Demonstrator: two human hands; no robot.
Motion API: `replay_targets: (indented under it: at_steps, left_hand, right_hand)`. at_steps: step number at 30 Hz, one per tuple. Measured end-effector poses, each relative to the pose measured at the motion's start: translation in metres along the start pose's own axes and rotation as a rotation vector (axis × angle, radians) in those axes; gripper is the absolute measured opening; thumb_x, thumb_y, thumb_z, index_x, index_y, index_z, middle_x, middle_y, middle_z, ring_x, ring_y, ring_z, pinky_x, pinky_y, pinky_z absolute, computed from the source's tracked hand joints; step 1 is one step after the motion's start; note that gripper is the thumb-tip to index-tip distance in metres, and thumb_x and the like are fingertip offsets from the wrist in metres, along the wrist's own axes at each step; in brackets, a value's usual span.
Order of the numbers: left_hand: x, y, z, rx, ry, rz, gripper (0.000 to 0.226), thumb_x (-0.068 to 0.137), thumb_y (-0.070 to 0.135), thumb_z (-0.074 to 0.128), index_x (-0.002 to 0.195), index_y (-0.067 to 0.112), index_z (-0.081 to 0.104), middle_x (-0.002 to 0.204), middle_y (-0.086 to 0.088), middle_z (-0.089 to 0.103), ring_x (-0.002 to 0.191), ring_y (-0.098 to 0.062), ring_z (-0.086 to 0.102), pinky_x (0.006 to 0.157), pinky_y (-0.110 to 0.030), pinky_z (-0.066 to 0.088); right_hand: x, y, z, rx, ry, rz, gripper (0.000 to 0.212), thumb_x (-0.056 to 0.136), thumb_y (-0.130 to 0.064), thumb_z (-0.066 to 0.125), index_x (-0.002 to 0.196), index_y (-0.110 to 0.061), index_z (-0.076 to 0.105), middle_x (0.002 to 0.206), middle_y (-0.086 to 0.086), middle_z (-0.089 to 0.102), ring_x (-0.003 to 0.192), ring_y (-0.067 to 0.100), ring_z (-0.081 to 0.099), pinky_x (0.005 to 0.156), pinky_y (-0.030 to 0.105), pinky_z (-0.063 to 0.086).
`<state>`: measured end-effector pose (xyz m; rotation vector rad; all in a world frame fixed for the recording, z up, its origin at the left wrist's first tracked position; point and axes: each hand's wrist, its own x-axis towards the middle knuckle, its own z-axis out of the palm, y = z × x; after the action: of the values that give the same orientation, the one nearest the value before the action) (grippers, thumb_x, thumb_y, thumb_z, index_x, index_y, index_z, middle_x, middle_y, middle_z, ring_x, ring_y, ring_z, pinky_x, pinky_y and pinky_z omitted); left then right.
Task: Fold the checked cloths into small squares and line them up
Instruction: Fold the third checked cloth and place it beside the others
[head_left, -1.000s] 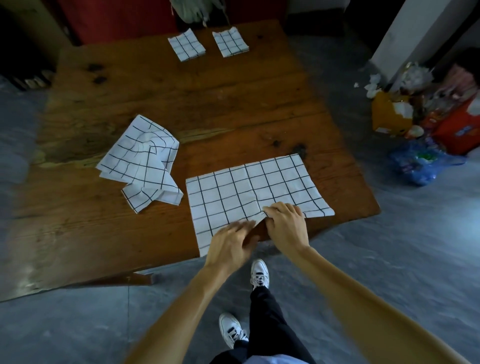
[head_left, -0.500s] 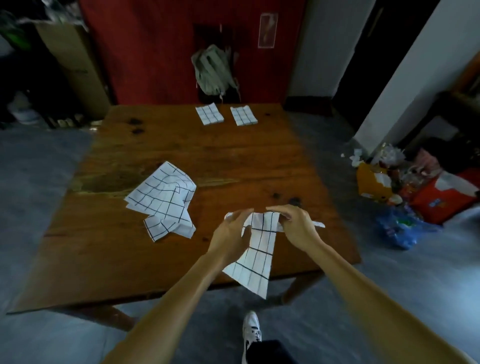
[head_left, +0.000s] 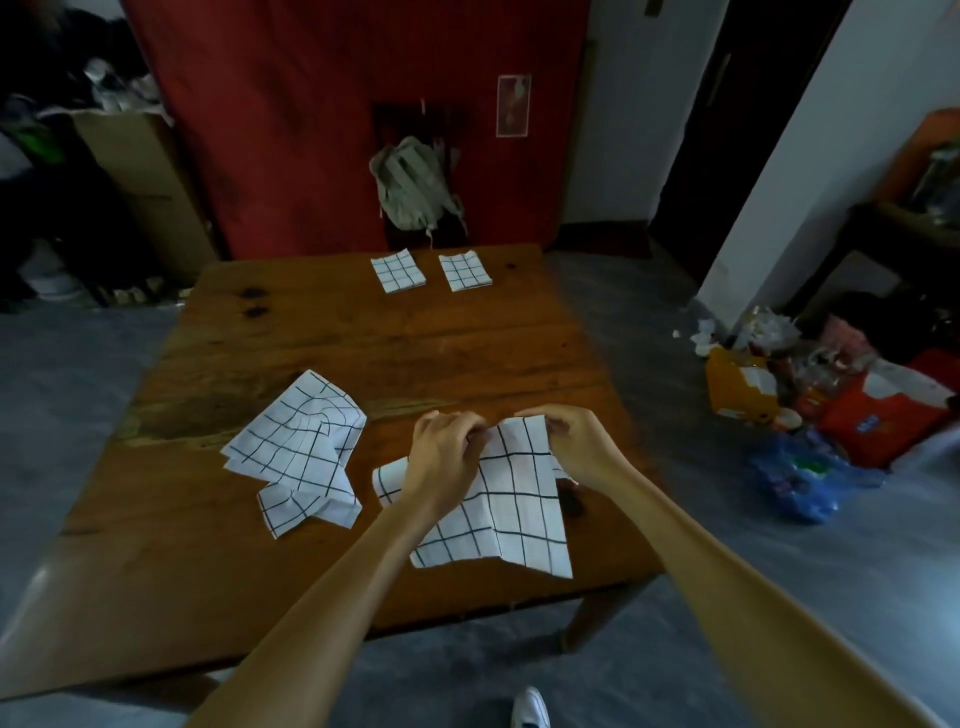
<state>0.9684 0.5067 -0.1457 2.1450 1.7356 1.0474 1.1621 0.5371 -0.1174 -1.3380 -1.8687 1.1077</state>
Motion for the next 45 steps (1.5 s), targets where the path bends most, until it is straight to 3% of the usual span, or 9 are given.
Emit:
replay_targets:
  at_steps: [6,9,12,15,19,26,34,41,45]
  left_hand:
    - [0.036,0.002,0.002,-0.002,0.009,-0.048,0.009,0.094,0.025,0.058,0.089,0.018,0.062,0.082,0.009,0.062,0.071,-0.008,0.056,0.075,-0.032,0.047]
    - [0.055,0.007,-0.001,0.020,0.020,-0.088,0.011,0.095,0.027,0.057,0.089,0.018,0.060,0.079,0.011,0.057,0.067,-0.006,0.053,0.058,-0.024,0.043]
    - [0.070,0.009,0.000,0.025,0.029,-0.135,0.012,0.096,0.028,0.054,0.089,0.020,0.058,0.079,0.013,0.056,0.067,-0.001,0.052,0.056,-0.021,0.042]
    - [0.083,0.006,0.001,0.018,0.062,-0.202,0.010,0.096,0.028,0.054,0.089,0.021,0.058,0.081,0.010,0.059,0.069,-0.002,0.054,0.058,-0.025,0.046]
    - [0.091,0.001,0.000,0.009,0.085,-0.209,0.010,0.095,0.026,0.055,0.091,0.018,0.059,0.083,0.008,0.062,0.073,-0.007,0.057,0.061,-0.031,0.050]
    - [0.090,-0.031,-0.012,0.141,0.073,-0.146,0.007,0.090,0.019,0.064,0.090,0.015,0.070,0.084,0.004,0.065,0.069,-0.014,0.059,0.058,-0.018,0.038]
    - [0.075,-0.069,-0.036,0.211,-0.061,-0.316,0.021,0.095,0.025,0.056,0.079,0.012,0.059,0.077,0.005,0.054,0.065,-0.008,0.049,0.054,-0.013,0.029]
    - [0.092,-0.060,-0.046,0.108,-0.117,-0.181,0.042,0.089,0.039,0.061,0.123,0.015,0.055,0.114,0.003,0.058,0.099,-0.008,0.053,0.088,-0.032,0.048]
    - [0.120,-0.029,-0.050,-0.073,0.027,-0.097,0.017,0.091,0.021,0.063,0.107,0.015,0.063,0.090,0.011,0.064,0.079,0.002,0.056,0.068,-0.008,0.039]
  right_hand:
    - [0.039,0.006,-0.031,0.123,-0.001,0.000,0.021,0.093,-0.011,0.059,0.100,-0.029,0.068,0.094,-0.016,0.069,0.088,-0.001,0.066,0.071,0.012,0.052]
    - [0.065,0.011,-0.043,0.176,0.007,0.060,0.018,0.099,-0.015,0.051,0.102,-0.019,0.068,0.093,-0.005,0.070,0.084,0.008,0.067,0.068,0.017,0.052]
    - [0.085,0.011,-0.050,0.292,-0.045,0.062,0.040,0.103,-0.037,0.038,0.092,-0.007,0.061,0.083,0.017,0.060,0.076,0.031,0.054,0.070,0.034,0.046]
    - [0.101,0.004,-0.053,0.329,-0.058,0.039,0.049,0.095,-0.058,0.038,0.103,-0.018,0.065,0.088,0.013,0.064,0.086,0.023,0.061,0.080,0.031,0.050]
    - [0.116,-0.004,-0.049,0.099,0.003,-0.063,0.015,0.096,-0.036,0.055,0.100,-0.025,0.066,0.092,-0.014,0.066,0.085,0.000,0.061,0.067,0.008,0.046]
    - [0.130,-0.022,-0.046,0.144,0.091,-0.106,0.015,0.096,-0.031,0.056,0.100,-0.025,0.069,0.089,-0.016,0.068,0.082,-0.009,0.061,0.070,0.007,0.047]
    - [0.140,-0.049,-0.029,0.123,0.174,-0.134,0.018,0.093,-0.030,0.062,0.106,-0.023,0.072,0.099,-0.016,0.070,0.081,-0.010,0.062,0.070,0.009,0.050]
    - [0.142,-0.069,-0.006,0.035,0.121,-0.183,0.020,0.092,-0.027,0.063,0.108,-0.019,0.072,0.104,-0.018,0.067,0.093,-0.014,0.058,0.079,0.003,0.045]
    - [0.142,-0.080,0.007,-0.016,0.121,-0.251,0.017,0.092,-0.023,0.065,0.107,-0.020,0.073,0.105,-0.012,0.070,0.095,-0.006,0.061,0.083,0.012,0.050]
